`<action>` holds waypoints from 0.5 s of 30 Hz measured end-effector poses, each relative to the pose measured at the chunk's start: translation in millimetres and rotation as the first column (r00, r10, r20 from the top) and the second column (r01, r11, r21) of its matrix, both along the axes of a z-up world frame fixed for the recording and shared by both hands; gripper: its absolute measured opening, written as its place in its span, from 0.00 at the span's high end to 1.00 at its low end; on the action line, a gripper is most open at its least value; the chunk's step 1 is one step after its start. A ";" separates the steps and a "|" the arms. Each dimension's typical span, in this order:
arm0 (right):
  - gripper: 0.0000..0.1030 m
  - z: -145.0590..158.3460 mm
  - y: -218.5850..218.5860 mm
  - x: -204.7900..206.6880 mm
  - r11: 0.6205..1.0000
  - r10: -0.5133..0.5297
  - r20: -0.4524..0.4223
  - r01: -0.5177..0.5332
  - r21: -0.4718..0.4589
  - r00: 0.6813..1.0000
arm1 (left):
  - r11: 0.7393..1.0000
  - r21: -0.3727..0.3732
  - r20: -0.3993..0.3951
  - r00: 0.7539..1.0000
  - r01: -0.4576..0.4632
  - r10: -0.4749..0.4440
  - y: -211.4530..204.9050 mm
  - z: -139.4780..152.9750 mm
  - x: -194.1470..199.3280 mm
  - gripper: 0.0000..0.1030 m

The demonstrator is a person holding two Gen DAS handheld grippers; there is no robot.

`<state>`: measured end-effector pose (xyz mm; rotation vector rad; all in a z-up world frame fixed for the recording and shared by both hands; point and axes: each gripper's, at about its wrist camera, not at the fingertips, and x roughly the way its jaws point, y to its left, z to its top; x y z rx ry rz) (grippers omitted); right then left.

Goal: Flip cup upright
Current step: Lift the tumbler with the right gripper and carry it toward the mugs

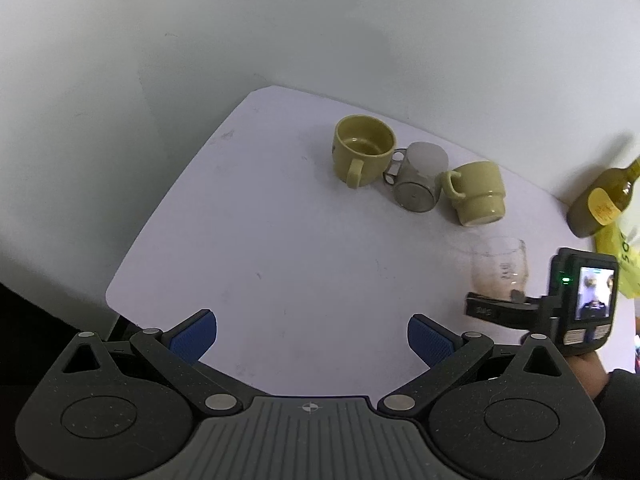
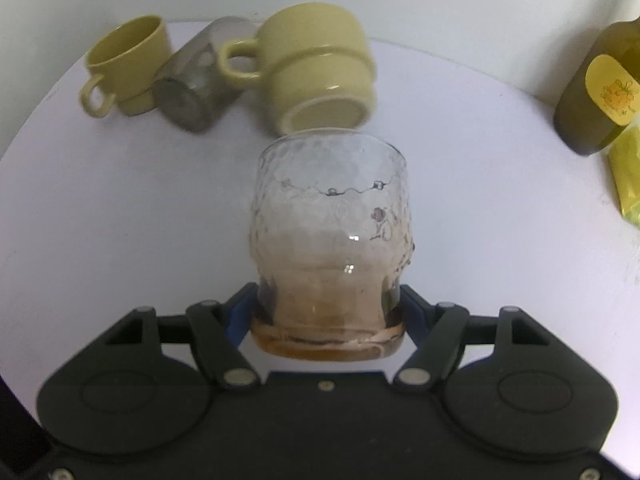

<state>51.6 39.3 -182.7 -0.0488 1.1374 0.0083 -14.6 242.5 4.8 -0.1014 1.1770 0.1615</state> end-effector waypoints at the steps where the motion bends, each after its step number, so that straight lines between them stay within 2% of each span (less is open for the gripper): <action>1: 0.31 0.8 7.8 -2.4 1.000 -0.012 -0.006 0.012 0.006 1.000 | 1.000 -0.004 0.000 1.000 0.003 -0.003 5.7 0.6 -3.9 0.00; 9: 0.29 8.4 40.1 -5.2 0.999 -0.038 -0.007 0.037 -0.027 0.999 | 1.000 -0.005 0.006 0.999 -0.031 0.031 47.8 5.6 -24.9 0.00; 12: 0.28 16.0 42.3 -2.6 0.999 -0.041 0.006 0.041 0.010 0.999 | 0.999 -0.009 0.020 0.999 -0.041 0.041 62.8 8.6 -31.4 0.00; 15: 0.23 32.5 29.1 -6.4 0.995 -0.067 0.019 0.066 0.068 0.998 | 0.998 -0.025 0.029 0.998 -0.056 0.057 75.1 8.6 -37.2 0.00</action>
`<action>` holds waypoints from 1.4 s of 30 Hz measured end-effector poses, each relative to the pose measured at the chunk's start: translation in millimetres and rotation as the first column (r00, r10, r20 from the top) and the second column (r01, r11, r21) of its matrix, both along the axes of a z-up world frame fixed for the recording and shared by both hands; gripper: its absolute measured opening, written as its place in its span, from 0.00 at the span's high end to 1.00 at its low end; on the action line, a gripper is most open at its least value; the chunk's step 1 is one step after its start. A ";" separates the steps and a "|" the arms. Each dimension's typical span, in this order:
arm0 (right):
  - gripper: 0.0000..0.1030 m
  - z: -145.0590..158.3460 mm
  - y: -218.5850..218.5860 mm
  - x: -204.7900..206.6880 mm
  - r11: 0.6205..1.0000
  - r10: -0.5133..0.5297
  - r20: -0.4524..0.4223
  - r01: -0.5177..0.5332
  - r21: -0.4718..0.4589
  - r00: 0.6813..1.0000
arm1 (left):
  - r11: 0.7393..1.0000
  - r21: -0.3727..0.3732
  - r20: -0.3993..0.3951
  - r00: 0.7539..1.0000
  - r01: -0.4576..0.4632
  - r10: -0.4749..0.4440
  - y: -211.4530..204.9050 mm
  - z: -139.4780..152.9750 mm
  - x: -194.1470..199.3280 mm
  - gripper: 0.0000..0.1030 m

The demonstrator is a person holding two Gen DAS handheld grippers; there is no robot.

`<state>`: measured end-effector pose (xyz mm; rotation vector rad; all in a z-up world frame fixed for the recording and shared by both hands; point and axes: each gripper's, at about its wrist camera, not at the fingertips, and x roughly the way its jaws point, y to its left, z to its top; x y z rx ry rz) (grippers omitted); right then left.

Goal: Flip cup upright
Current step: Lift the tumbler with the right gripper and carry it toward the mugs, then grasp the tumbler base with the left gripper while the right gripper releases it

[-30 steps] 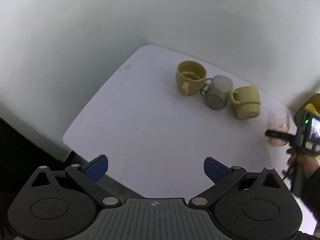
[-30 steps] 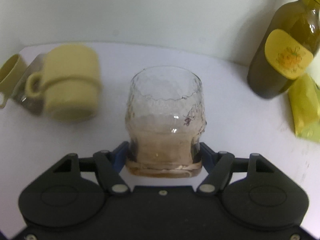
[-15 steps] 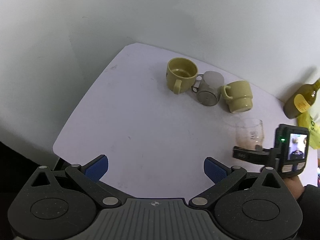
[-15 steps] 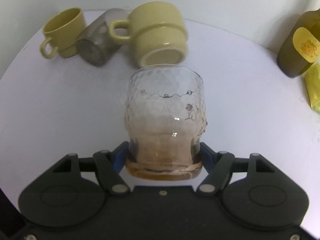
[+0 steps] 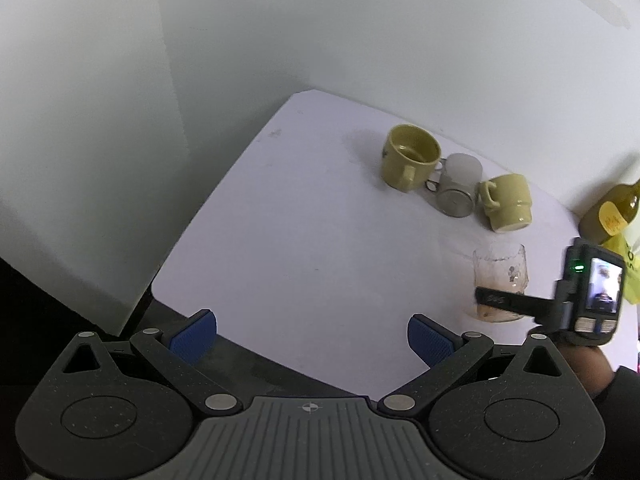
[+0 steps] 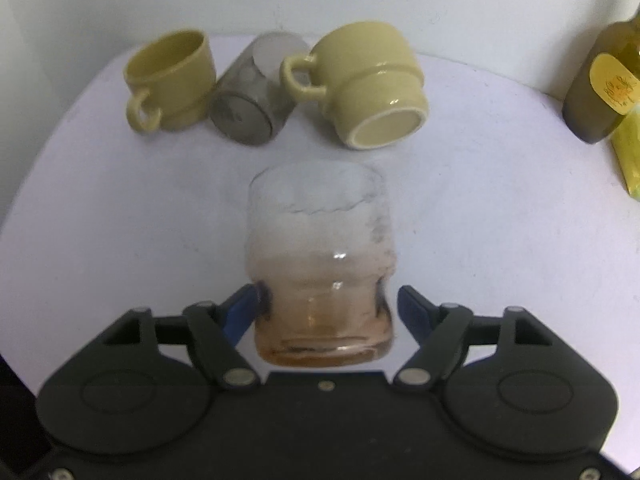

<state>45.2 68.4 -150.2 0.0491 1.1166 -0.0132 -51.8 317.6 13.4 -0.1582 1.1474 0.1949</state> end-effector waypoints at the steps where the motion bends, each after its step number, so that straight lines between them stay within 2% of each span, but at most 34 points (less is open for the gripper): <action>1: 0.24 1.5 -4.5 -1.6 1.000 -0.009 0.006 0.009 0.028 1.000 | 1.000 -0.006 0.006 1.000 -0.006 0.006 5.2 -0.3 -2.3 0.00; 4: 0.26 6.7 -14.9 -10.1 0.998 -0.022 0.022 0.020 0.066 1.000 | 1.000 -0.019 0.022 1.000 -0.012 0.013 14.2 1.2 -6.7 0.00; 7: 0.34 8.7 -20.7 -17.3 0.996 -0.013 0.013 0.012 0.087 1.000 | 0.999 -0.032 0.036 0.999 -0.027 0.028 24.8 1.4 -12.2 0.00; 14: 0.35 11.8 6.0 -14.0 0.999 -0.031 -0.035 0.030 -0.022 0.999 | 0.996 -0.070 0.037 0.998 -0.050 0.053 38.2 -6.8 -22.0 0.00; 19: 0.36 15.4 14.3 -7.4 0.995 -0.096 -0.108 0.093 -0.034 0.989 | 0.994 -0.097 0.040 0.998 -0.047 0.051 37.0 -13.9 -19.9 0.00; 21: 0.37 18.5 16.4 -7.4 0.995 -0.093 -0.104 0.090 -0.038 0.990 | 0.994 -0.102 0.041 0.998 -0.045 0.049 34.0 -16.2 -18.3 0.00; 24: 0.32 25.7 18.7 -7.3 0.995 -0.087 -0.080 0.083 -0.052 0.993 | 0.995 -0.098 0.050 0.998 -0.025 0.030 24.5 -16.9 -14.2 0.00; 30: 0.32 49.8 -10.4 -14.9 0.998 -0.020 -0.033 0.022 0.057 0.999 | 0.998 -0.064 0.135 0.991 -0.019 0.028 -11.5 -24.6 -5.4 0.00; 32: 0.32 59.6 -37.0 -18.6 0.995 0.013 -0.018 -0.011 0.102 1.000 | 1.000 -0.021 0.166 0.986 0.006 -0.002 -43.8 -34.7 1.7 0.00; 33: 0.32 61.7 -42.7 -19.1 0.994 0.021 -0.013 -0.020 0.104 1.000 | 1.000 -0.016 0.167 0.986 0.009 -0.006 -49.5 -36.5 3.4 0.00; 34: 0.31 67.7 -56.7 -20.9 0.994 0.043 -0.001 -0.043 0.098 0.999 | 1.000 -0.002 0.166 0.986 0.015 -0.015 -72.5 -43.5 8.3 0.00; 38: 0.24 86.3 -107.7 -29.2 0.985 0.164 0.068 -0.168 0.048 0.984 | 0.999 0.035 0.188 0.982 0.011 -0.018 -127.9 -62.8 16.3 0.00; 42: 0.24 90.2 -149.2 -31.9 0.971 0.229 0.073 -0.233 0.049 0.971 | 1.000 0.030 0.224 0.974 0.002 -0.009 -164.9 -93.3 20.8 0.00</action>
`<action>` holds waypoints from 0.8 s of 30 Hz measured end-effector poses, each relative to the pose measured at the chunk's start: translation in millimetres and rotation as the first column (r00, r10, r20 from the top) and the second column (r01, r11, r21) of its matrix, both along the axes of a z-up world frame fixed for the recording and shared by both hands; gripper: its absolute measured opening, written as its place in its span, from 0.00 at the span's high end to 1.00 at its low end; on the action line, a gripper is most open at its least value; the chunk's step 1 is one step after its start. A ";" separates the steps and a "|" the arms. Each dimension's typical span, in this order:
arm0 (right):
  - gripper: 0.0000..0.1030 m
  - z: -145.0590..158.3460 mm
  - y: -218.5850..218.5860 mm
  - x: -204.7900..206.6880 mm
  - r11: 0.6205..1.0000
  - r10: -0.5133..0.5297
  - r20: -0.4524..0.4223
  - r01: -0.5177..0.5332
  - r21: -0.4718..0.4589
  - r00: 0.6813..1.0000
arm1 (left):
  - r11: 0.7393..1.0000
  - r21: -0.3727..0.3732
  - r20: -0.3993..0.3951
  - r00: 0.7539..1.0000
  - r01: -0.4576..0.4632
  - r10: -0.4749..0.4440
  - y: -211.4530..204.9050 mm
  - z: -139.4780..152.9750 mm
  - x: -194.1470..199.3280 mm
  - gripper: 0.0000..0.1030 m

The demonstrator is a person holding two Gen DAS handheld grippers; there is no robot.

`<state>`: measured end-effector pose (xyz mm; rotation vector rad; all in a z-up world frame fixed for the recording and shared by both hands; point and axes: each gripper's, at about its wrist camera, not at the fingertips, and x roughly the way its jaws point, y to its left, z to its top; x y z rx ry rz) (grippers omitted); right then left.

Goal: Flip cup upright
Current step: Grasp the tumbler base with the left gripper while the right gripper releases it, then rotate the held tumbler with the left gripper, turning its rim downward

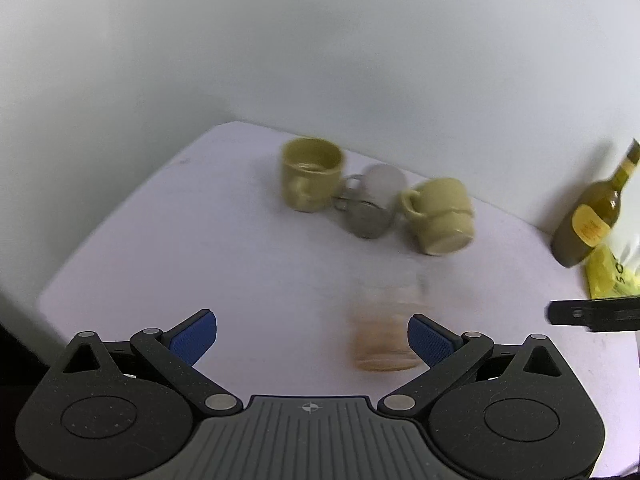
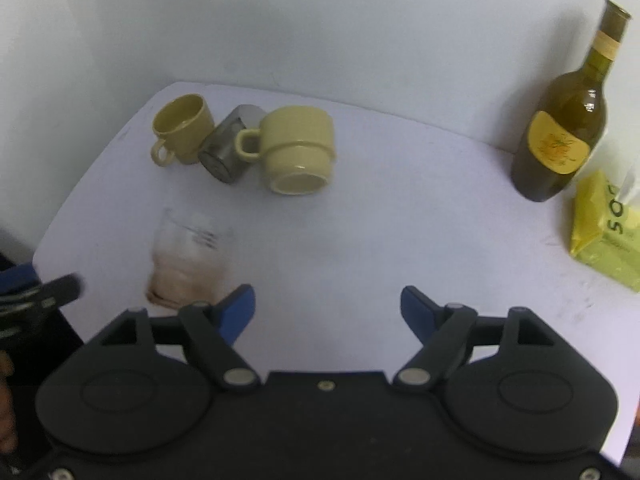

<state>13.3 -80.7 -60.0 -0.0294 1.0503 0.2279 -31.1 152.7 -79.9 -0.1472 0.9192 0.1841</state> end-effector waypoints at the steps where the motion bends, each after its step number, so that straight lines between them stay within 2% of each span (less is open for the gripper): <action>1: 0.24 0.5 -9.9 -0.2 1.000 0.013 0.002 -0.013 -0.002 1.000 | 1.000 -0.026 0.008 1.000 -0.012 0.013 -8.3 -15.3 2.1 0.00; 3: 0.24 1.2 -24.6 0.4 0.999 0.034 0.000 -0.034 -0.008 0.999 | 0.999 -0.037 0.022 0.999 -0.034 0.035 -20.1 -39.1 7.2 0.02; 6: 0.24 2.2 -40.5 1.8 0.999 0.051 -0.007 -0.051 -0.011 0.999 | 0.999 0.035 0.025 1.000 -0.016 0.015 -35.4 -61.4 16.7 0.06; 8: 0.24 3.9 -46.7 1.2 0.998 0.064 -0.014 -0.064 -0.013 0.998 | 0.999 0.055 0.012 1.000 0.003 -0.003 -37.3 -70.6 24.3 0.07; 10: 0.24 5.7 -49.9 -1.3 0.997 0.069 -0.009 -0.070 -0.014 0.998 | 0.997 0.081 0.002 1.000 -0.005 0.005 -33.8 -76.7 32.5 0.11; 11: 0.24 5.9 -49.8 -2.3 0.998 0.069 -0.005 -0.069 -0.010 0.998 | 0.996 0.084 -0.001 1.000 -0.010 0.010 -31.3 -80.1 37.8 0.15; 13: 0.24 3.8 -48.6 -3.5 0.998 0.070 -0.005 -0.070 -0.005 0.998 | 0.994 0.107 -0.028 1.000 -0.003 0.006 -23.5 -87.7 45.1 0.30; 15: 0.24 3.0 -48.7 -3.8 0.998 0.060 -0.012 -0.060 -0.009 0.998 | 0.993 0.116 -0.051 0.998 0.026 -0.021 -19.3 -90.2 46.8 0.35; 18: 0.24 8.0 -43.9 -4.3 0.999 0.038 0.001 -0.038 0.010 0.999 | 0.988 0.123 -0.051 0.995 0.092 -0.086 -12.1 -91.7 46.5 0.36; 20: 0.24 9.1 -37.7 -2.7 1.000 0.017 0.006 -0.017 0.015 1.000 | 0.972 0.147 -0.058 0.983 0.181 -0.174 -8.8 -91.5 44.8 0.36; 24: 0.24 9.3 -21.9 -4.5 1.000 -0.005 0.009 0.005 0.019 1.000 | 0.946 0.172 -0.071 0.961 0.275 -0.267 -6.5 -92.1 44.2 0.35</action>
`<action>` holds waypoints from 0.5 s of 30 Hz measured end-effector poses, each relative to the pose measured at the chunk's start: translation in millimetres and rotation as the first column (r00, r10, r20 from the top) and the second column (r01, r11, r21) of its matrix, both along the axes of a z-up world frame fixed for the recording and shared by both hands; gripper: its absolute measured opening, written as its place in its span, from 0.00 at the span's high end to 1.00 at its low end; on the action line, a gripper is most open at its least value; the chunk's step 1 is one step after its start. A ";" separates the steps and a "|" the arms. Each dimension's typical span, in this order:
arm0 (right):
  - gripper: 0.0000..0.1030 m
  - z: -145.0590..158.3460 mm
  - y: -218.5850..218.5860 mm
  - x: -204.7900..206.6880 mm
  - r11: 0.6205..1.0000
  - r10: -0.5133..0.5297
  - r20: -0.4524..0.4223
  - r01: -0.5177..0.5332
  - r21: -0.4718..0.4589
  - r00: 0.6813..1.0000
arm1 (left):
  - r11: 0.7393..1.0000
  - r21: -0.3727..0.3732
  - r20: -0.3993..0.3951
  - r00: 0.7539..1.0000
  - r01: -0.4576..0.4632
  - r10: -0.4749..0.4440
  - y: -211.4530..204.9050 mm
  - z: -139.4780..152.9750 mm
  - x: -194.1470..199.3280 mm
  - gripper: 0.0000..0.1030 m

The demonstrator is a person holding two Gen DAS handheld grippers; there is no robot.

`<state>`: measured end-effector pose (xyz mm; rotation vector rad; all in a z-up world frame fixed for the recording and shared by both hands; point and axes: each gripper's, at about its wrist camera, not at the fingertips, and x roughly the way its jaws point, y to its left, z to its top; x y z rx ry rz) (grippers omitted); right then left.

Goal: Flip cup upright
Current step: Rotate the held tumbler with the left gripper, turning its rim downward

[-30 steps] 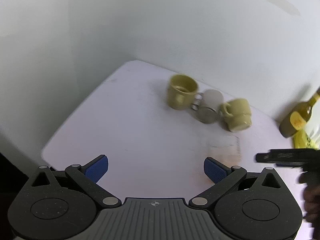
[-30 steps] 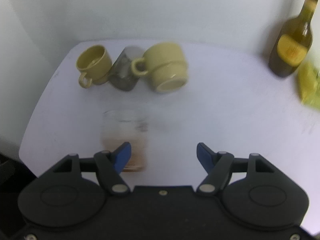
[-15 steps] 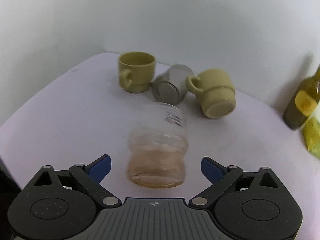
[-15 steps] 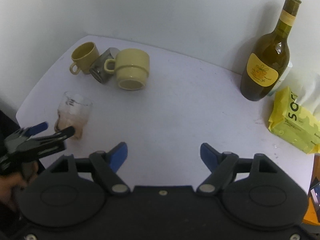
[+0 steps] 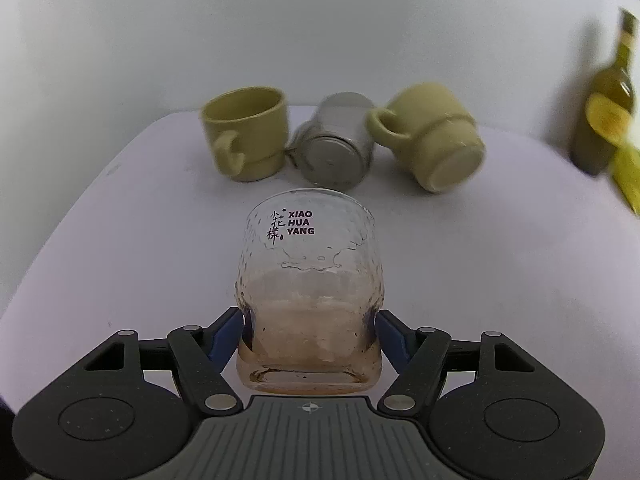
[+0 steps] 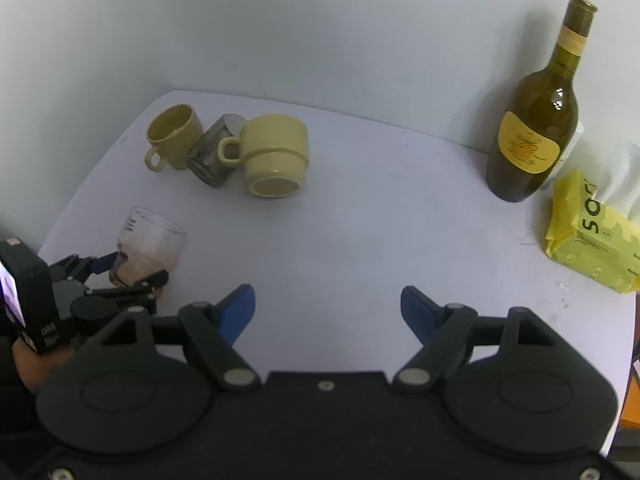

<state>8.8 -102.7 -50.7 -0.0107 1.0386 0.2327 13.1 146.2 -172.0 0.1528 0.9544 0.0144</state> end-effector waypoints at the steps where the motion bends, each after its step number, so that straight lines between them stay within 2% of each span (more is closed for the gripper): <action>1: 0.24 0.0 1.5 -0.5 1.000 -0.002 0.001 0.002 -0.002 1.000 | 1.000 0.002 -0.001 1.000 0.008 -0.008 0.7 -0.4 -0.1 0.34; 3: 0.24 -0.2 7.7 -2.5 1.000 -0.012 0.001 0.012 -0.005 1.000 | 1.000 0.005 -0.015 1.000 0.006 -0.006 3.0 -1.9 -0.5 0.23; 5: 0.24 -0.3 14.4 -4.9 1.000 -0.029 -0.001 0.029 -0.009 1.000 | 1.000 0.007 -0.051 0.999 0.001 -0.001 7.6 -8.6 -0.9 0.22; 11: 0.24 1.5 24.8 -13.6 0.998 -0.060 -0.003 0.060 -0.032 0.998 | 0.999 -0.020 -0.055 0.998 0.028 -0.029 18.7 -17.5 -11.0 0.22; 14: 0.24 0.5 28.5 -17.6 0.997 -0.067 -0.013 0.066 -0.038 0.998 | 0.998 -0.032 -0.034 0.998 0.050 -0.051 20.2 -15.8 -11.4 0.32; 15: 0.24 0.4 29.4 -18.3 0.997 -0.066 -0.015 0.066 -0.039 0.998 | 0.998 -0.027 -0.032 0.998 0.053 -0.054 19.7 -15.3 -11.9 0.32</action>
